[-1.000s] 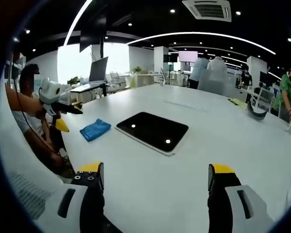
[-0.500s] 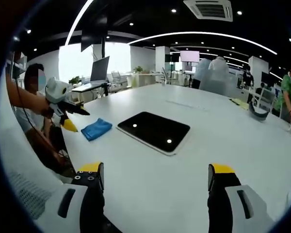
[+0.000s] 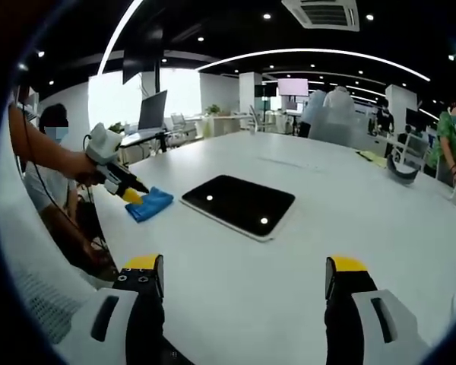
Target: Wipe the mirror surface with the cleaning cloth until all visible marks leave the cleaned area.
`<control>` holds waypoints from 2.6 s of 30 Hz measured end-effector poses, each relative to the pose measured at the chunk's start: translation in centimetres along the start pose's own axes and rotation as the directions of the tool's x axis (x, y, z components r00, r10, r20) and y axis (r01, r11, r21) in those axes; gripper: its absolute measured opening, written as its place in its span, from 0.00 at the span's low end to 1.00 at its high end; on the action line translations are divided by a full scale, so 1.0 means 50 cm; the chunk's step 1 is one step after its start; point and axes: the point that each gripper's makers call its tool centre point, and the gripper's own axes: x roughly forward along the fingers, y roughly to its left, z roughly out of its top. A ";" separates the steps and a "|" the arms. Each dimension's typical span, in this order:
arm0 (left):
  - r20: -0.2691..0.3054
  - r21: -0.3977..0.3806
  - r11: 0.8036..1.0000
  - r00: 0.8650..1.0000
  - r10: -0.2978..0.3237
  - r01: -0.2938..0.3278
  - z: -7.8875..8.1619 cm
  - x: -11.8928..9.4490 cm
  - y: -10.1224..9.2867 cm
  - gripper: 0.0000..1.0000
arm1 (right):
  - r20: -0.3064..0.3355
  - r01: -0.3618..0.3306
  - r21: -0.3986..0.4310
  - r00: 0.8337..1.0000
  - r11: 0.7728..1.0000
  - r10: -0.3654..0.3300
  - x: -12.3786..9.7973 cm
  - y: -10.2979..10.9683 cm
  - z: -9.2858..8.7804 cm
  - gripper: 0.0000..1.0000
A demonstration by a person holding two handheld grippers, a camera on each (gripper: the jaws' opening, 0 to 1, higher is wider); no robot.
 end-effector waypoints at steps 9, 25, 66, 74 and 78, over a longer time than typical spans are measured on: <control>-0.081 0.142 0.990 0.997 0.014 -0.002 -0.026 0.022 0.010 0.33 | -0.010 -0.010 0.002 1.000 1.000 0.010 -0.002 0.011 -0.004 0.87; -0.073 0.157 0.988 0.997 0.019 -0.007 -0.026 0.019 0.016 0.13 | -0.014 -0.009 0.007 1.000 1.000 0.009 -0.003 0.007 -0.003 0.87; 0.009 0.117 0.993 1.000 0.000 -0.001 0.234 0.137 0.039 0.06 | 0.024 -0.003 0.052 1.000 0.999 0.001 -0.007 0.004 0.008 0.87; -0.009 0.119 0.993 1.000 -0.006 0.007 0.254 0.174 0.047 0.06 | 0.021 0.006 0.064 1.000 0.998 -0.008 0.001 -0.007 0.014 0.87; -0.017 0.112 0.994 1.000 -0.006 0.008 0.262 0.191 0.055 0.06 | 0.021 0.013 0.078 1.000 0.997 -0.015 0.005 -0.015 0.015 0.87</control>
